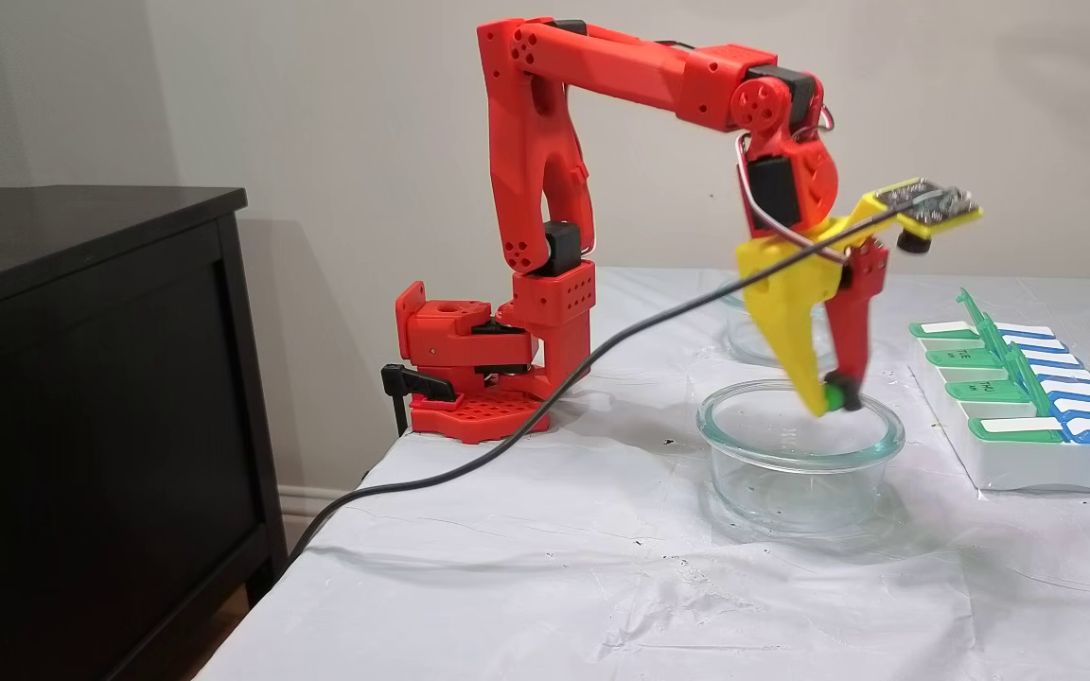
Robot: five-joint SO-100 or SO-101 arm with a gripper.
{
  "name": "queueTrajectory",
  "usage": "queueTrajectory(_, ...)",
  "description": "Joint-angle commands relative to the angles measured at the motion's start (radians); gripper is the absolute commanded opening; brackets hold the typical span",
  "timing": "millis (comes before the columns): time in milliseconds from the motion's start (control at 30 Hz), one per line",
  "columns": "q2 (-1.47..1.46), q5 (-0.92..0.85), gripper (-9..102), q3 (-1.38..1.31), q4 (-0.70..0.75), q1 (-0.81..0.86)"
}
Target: Sort medicines into box.
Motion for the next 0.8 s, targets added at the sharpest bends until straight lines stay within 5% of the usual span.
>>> queueTrajectory(0, 0.072, 0.207, 0, -0.117, -0.117, -0.060)
queueTrajectory(333, -0.104, 0.394, 0, -0.179, -0.252, -0.147)
queueTrajectory(767, -0.213, 0.428, 0, -0.236, -0.288, -0.227)
